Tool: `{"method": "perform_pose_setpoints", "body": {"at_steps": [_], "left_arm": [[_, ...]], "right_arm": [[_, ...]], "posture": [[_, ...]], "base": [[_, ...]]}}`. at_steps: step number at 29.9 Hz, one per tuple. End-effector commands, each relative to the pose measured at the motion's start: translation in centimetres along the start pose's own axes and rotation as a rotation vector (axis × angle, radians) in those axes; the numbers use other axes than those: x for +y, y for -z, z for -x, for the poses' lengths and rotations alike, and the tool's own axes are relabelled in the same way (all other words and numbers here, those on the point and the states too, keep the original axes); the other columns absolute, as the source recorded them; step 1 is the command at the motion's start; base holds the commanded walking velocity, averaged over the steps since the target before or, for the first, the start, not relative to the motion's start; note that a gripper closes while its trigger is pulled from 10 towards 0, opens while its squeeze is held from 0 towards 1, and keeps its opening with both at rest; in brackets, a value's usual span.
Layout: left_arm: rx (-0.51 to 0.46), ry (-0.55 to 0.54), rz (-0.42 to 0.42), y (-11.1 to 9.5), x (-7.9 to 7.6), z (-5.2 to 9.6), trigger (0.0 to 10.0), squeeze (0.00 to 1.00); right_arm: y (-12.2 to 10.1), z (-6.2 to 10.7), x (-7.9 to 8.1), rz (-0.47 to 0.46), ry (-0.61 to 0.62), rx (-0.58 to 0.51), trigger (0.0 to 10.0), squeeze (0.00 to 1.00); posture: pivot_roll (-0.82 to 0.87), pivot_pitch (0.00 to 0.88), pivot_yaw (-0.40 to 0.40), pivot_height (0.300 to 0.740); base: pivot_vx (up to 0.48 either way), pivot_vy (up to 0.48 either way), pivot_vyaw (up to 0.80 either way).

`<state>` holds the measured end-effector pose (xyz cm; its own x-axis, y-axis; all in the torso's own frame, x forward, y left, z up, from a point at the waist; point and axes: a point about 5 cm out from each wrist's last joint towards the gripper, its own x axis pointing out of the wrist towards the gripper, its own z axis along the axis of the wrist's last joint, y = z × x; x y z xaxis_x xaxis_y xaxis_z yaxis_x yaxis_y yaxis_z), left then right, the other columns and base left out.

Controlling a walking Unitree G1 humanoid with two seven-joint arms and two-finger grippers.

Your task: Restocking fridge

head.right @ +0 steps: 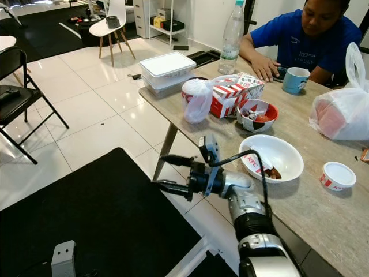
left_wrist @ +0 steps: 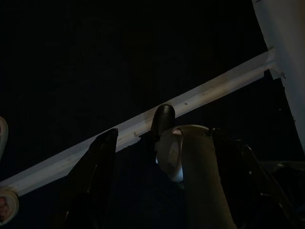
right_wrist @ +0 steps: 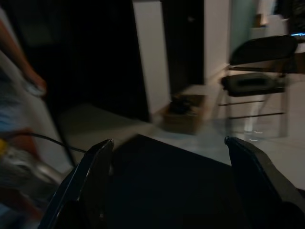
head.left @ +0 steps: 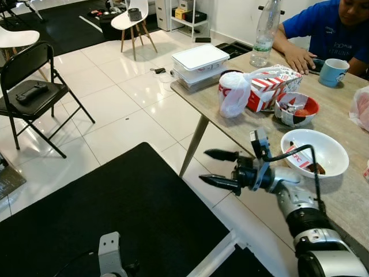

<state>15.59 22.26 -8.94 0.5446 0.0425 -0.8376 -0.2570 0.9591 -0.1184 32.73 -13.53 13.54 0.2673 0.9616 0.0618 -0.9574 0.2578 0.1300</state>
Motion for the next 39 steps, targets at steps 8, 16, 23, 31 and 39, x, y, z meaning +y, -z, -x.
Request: {"method": "perform_pose_setpoints", "body": {"at_steps": [8, 16, 23, 31, 39], "left_arm": [[0.011, 0.001, -0.007, 0.2, 0.1, 0.0, 10.0, 0.00], [0.017, -0.003, -0.010, 0.4, 0.3, 0.1, 10.0, 0.00], [0.020, -0.009, -0.015, 0.5, 0.6, 0.2, 10.0, 0.00], [0.019, 0.003, -0.022, 0.4, 0.2, 0.1, 10.0, 0.00], [0.021, 0.006, -0.020, 0.6, 0.0, 0.1, 10.0, 0.00]], "right_arm": [[-7.0, 3.2, -1.4, 0.335, 0.184, 0.135, 10.0, 0.00], [-7.4, 6.2, -2.8, 0.408, 0.405, 0.354, 10.0, 0.00], [-6.8, 10.7, -4.0, 0.379, 0.648, 0.583, 10.0, 0.00], [-4.7, 12.7, -5.0, 0.228, 0.819, 0.618, 10.0, 0.00], [-3.3, 12.6, -5.1, 0.137, 0.876, 0.602, 10.0, 0.00]], "posture": [[0.00, 0.000, 0.014, 0.740], [0.00, 0.000, 0.021, 0.740], [0.00, 0.000, 0.017, 0.740], [0.00, 0.000, 0.013, 0.740], [0.00, 0.000, 0.013, 0.740]], "base": [[0.000, 0.000, 0.00], [0.000, 0.000, 0.00], [0.000, 0.000, 0.00], [0.000, 0.000, 0.00], [0.000, 0.000, 0.00]]}}
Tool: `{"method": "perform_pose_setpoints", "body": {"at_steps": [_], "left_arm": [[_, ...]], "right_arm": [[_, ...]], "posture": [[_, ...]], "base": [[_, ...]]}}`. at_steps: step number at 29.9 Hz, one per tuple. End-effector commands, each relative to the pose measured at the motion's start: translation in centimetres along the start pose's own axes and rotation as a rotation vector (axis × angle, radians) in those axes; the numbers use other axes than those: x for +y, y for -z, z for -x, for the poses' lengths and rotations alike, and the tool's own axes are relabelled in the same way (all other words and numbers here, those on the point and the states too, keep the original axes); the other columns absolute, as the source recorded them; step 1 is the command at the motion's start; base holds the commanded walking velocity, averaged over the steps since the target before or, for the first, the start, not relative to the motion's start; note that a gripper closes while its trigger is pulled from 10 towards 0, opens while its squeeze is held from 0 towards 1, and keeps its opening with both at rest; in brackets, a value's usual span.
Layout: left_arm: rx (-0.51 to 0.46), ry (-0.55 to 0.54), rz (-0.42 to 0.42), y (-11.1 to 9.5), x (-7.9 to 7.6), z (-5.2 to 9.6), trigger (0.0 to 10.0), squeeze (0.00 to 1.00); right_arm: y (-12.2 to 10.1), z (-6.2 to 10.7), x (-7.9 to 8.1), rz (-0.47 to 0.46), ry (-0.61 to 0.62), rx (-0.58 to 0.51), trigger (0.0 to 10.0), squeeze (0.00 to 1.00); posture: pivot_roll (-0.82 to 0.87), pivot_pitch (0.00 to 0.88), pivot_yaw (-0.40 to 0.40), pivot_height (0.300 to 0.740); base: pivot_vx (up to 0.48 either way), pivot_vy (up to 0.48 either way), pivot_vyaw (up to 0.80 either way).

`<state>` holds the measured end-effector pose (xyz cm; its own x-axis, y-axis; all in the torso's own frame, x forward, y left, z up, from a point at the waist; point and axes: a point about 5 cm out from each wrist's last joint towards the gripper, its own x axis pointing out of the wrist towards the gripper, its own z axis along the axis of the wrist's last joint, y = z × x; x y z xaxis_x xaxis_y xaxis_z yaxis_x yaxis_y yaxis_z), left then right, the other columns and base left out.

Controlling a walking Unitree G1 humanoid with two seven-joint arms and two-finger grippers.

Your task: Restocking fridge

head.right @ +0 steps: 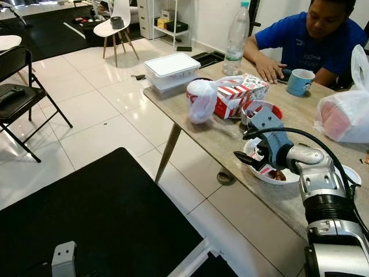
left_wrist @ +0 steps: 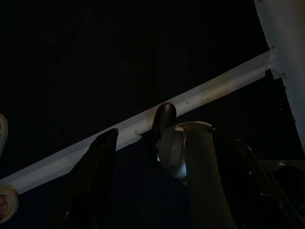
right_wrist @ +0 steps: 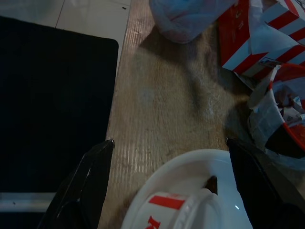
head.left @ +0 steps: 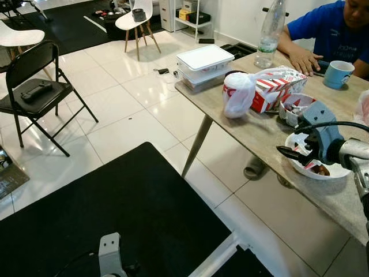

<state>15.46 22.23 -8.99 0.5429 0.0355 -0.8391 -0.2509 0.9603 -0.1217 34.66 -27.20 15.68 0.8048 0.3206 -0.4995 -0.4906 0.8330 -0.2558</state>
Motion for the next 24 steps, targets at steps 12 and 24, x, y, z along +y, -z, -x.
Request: {"method": "perform_pose_setpoints", "body": {"at_steps": [12, 24], "left_arm": [[0.022, -0.001, -0.010, 0.7, 0.0, 0.1, 10.0, 0.00], [0.018, 0.001, -0.012, 0.6, 0.1, 0.1, 10.0, 0.00]], "right_arm": [[1.0, 1.0, -1.4, -0.074, 0.056, 0.049, 10.0, 0.00], [2.2, 2.6, -2.5, -0.100, 0.068, 0.077, 10.0, 0.00]], "posture": [[0.00, 0.000, 0.017, 0.740], [-0.01, 0.000, 0.016, 0.740]], "base": [[0.000, 0.000, 0.00], [0.000, 0.000, 0.00]]}}
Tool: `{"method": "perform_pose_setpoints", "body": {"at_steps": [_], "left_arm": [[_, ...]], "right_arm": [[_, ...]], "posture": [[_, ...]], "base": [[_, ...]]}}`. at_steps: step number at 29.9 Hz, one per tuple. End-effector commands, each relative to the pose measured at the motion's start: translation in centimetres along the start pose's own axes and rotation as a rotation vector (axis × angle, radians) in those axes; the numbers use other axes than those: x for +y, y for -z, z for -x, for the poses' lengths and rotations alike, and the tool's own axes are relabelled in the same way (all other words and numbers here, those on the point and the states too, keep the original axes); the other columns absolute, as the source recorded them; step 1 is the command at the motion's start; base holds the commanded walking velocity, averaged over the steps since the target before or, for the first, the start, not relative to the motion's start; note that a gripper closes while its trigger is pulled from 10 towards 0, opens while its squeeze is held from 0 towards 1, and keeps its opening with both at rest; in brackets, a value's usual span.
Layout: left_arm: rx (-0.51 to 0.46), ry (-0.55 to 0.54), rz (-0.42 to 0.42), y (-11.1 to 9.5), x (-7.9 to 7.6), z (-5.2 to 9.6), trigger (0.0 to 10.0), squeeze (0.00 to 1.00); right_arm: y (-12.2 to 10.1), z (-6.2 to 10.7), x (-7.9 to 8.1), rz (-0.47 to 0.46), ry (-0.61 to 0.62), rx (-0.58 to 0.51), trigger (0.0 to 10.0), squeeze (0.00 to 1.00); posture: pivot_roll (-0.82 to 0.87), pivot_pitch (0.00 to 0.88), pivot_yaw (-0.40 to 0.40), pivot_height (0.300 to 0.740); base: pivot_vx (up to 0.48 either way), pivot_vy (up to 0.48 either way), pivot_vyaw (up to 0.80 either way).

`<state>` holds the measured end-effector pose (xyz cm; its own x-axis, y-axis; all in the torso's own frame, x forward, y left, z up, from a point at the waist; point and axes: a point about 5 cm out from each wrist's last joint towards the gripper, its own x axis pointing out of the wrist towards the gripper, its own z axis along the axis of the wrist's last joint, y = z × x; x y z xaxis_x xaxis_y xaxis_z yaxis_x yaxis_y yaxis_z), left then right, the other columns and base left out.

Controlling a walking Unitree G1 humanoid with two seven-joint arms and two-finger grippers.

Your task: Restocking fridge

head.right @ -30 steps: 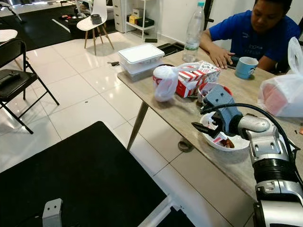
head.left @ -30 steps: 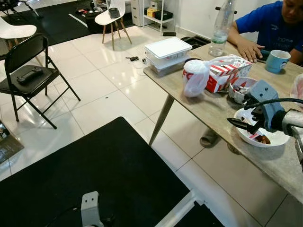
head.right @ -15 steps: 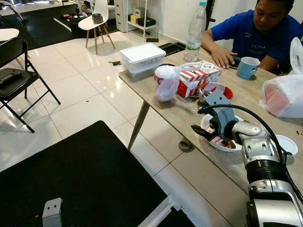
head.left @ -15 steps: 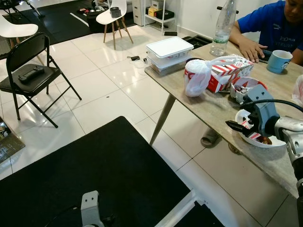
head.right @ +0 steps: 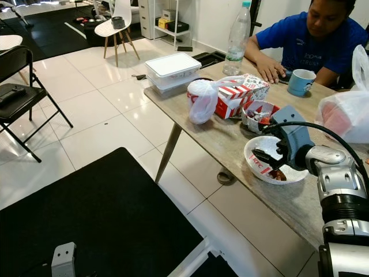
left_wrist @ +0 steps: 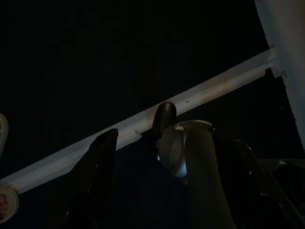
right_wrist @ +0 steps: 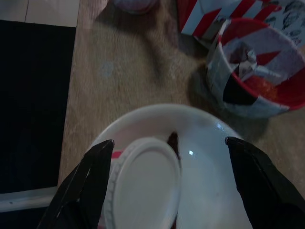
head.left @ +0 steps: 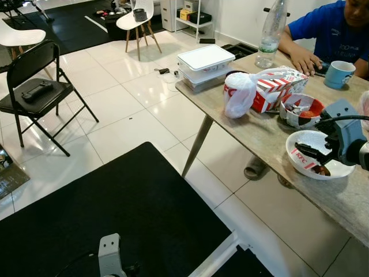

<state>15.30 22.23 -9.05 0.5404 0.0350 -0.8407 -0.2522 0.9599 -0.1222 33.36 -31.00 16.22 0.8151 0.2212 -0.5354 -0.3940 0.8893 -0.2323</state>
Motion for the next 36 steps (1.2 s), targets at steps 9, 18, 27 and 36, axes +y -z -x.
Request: {"method": "perform_pose_setpoints", "body": {"at_steps": [9, 18, 27, 36], "left_arm": [[0.017, 0.001, -0.012, 0.5, 0.1, 0.1, 10.0, 0.00], [0.017, 0.000, -0.012, 0.5, 0.1, 0.1, 10.0, 0.00], [0.016, 0.002, -0.014, 0.4, 0.0, 0.1, 10.0, 0.00], [0.013, 0.000, -0.017, 0.2, 0.0, 0.0, 10.0, 0.00]], "right_arm": [[1.7, -0.5, 0.9, -0.090, -0.061, 0.022, 10.0, 0.00], [2.1, -0.5, 0.5, -0.131, -0.026, 0.038, 10.0, 0.00], [2.0, -0.5, 0.7, -0.137, -0.035, 0.035, 0.0, 0.00], [1.3, -0.5, 0.6, -0.077, -0.037, 0.013, 0.0, 0.00]], "posture": [[-0.01, 0.000, 0.019, 0.740], [-0.01, 0.000, 0.018, 0.740], [-0.01, 0.000, 0.017, 0.740], [-0.01, 0.000, 0.013, 0.740]], "base": [[0.000, 0.000, 0.00], [0.000, 0.000, 0.00], [0.000, 0.000, 0.00], [0.000, 0.000, 0.00]]}}
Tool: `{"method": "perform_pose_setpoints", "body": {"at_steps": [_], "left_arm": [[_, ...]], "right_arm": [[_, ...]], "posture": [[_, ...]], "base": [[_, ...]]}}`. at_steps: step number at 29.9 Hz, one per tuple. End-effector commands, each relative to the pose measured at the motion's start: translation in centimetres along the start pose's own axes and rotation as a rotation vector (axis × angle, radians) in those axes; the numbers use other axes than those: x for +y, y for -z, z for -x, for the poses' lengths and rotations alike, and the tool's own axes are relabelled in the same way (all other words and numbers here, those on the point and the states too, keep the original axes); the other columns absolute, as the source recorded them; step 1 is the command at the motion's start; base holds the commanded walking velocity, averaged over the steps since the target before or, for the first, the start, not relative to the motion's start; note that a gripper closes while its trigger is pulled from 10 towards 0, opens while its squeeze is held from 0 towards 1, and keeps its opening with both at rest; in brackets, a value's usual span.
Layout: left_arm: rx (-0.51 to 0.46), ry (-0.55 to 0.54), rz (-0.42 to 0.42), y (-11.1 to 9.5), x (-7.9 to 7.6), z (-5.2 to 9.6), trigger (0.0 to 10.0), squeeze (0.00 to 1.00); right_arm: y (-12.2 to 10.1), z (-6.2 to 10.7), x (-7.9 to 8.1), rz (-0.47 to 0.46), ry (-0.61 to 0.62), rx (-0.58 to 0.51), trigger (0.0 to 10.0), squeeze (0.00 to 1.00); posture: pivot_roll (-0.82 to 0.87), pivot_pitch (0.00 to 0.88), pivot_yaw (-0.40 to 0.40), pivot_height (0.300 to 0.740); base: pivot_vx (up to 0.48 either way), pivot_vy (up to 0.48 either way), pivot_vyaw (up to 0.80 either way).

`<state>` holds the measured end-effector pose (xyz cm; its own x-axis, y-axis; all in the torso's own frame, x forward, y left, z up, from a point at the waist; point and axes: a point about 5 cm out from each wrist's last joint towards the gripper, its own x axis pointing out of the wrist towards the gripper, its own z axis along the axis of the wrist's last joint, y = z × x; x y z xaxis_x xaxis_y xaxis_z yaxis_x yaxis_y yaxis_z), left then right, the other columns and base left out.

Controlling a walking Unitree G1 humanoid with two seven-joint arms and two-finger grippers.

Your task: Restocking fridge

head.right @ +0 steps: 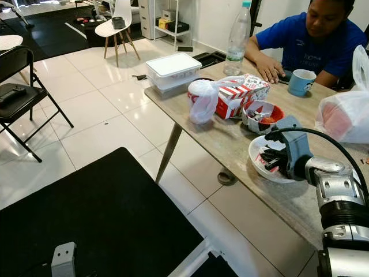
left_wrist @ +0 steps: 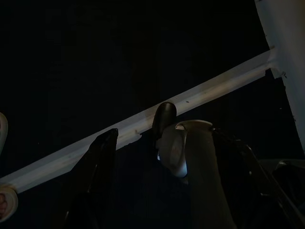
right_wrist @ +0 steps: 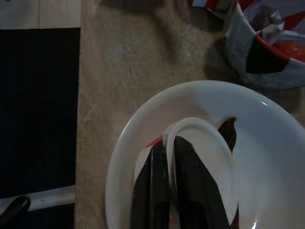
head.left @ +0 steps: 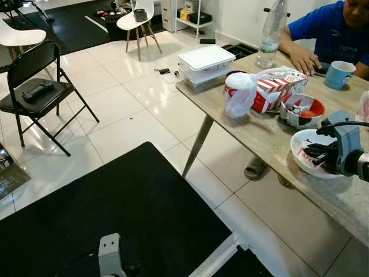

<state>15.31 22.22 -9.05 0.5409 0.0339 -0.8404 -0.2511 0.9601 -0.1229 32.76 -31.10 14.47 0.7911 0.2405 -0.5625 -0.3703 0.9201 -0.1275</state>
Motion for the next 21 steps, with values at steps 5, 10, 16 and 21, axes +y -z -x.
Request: {"method": "perform_pose_setpoints", "body": {"at_steps": [5, 10, 16, 21], "left_arm": [[0.013, -0.003, -0.017, 0.3, 0.1, 0.0, 10.0, 0.00], [0.014, -0.003, -0.015, 0.3, 0.1, 0.1, 10.0, 0.00], [0.014, -0.003, -0.015, 0.3, 0.1, 0.1, 10.0, 0.00], [0.014, -0.004, -0.015, 0.3, 0.1, 0.1, 10.0, 0.00]], "right_arm": [[-2.1, 0.1, 0.5, 0.043, -0.054, -0.128, 0.0, 0.00], [-4.4, 1.1, 0.2, 0.008, -0.069, -0.291, 0.0, 0.00], [-5.6, 2.0, -1.5, 0.009, 0.070, -0.360, 0.0, 0.00], [-5.7, 3.2, -3.9, 0.046, 0.287, -0.324, 0.0, 0.00]], "posture": [[0.00, 0.000, 0.012, 0.740], [0.00, 0.000, 0.012, 0.740], [-0.01, 0.000, 0.012, 0.740], [0.00, 0.000, 0.011, 0.740]], "base": [[0.000, 0.000, 0.00], [0.000, 0.000, 0.00], [0.000, 0.000, 0.00], [0.000, 0.000, 0.00]]}}
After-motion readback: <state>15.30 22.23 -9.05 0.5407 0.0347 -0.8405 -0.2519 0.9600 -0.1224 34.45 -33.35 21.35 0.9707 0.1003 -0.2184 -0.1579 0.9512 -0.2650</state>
